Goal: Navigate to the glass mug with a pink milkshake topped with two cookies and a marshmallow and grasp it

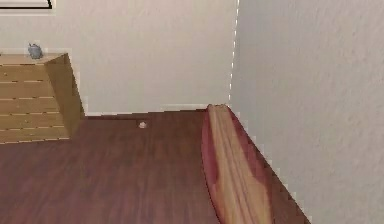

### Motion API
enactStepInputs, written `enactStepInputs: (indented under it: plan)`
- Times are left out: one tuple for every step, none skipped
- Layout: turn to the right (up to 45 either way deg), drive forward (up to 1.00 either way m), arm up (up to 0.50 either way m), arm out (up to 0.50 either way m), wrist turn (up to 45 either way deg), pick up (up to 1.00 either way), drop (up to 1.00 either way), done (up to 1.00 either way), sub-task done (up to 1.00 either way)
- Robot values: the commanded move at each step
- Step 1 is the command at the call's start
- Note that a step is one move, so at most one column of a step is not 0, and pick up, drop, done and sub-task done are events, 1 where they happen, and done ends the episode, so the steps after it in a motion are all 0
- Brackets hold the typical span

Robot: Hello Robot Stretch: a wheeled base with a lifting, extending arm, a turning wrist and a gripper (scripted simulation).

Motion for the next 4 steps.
enactStepInputs:
  plan:
    - [0.0,0.80,0.00,0.00,0.0,0.00,0.00,0.00,0.00]
    - [-45.0,0.00,0.00,0.00,0.0,0.00,0.00,0.00,0.00]
    - [-12.0,0.00,0.00,0.00,0.0,0.00,0.00,0.00,0.00]
    - [0.0,1.00,0.00,0.00,0.0,0.00,0.00,0.00,0.00]
